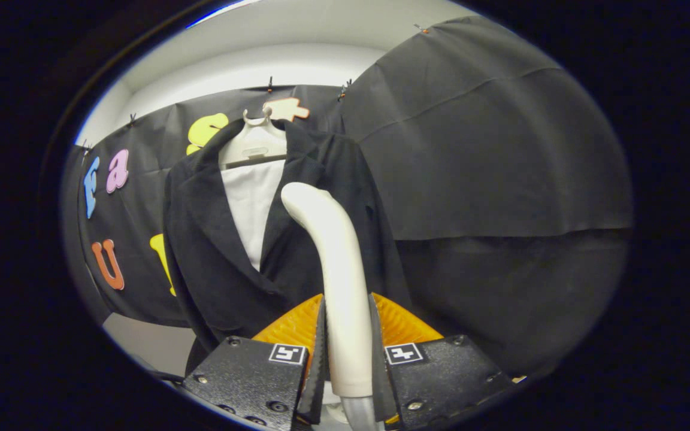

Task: Iron the clothes twice with a garment steamer, once on the left side and once on the right side.

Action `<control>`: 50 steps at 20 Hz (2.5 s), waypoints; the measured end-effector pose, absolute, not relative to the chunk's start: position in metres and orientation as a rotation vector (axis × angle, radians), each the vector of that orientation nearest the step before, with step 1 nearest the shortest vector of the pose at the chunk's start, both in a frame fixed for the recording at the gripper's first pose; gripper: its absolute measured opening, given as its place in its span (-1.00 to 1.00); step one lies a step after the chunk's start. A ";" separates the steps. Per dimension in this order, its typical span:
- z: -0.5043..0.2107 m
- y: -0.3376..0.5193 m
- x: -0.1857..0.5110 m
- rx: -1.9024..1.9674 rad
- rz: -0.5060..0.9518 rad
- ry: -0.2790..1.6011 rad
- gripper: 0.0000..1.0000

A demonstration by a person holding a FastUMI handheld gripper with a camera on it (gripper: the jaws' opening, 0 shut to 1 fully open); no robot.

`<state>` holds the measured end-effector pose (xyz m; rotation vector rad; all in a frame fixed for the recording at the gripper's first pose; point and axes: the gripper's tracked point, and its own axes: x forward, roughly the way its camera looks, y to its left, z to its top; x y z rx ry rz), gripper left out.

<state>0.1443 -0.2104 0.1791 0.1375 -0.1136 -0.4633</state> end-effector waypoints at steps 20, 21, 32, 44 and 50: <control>0.080 -0.205 0.153 0.141 -0.523 0.066 -0.30; 0.077 -0.205 0.153 0.145 -0.527 0.073 -0.30; 0.024 -0.221 0.158 0.154 -0.574 0.184 -0.30; -0.037 -0.231 0.163 0.171 -0.596 0.328 -0.30; -0.070 -0.229 0.166 0.176 -0.586 0.398 -0.30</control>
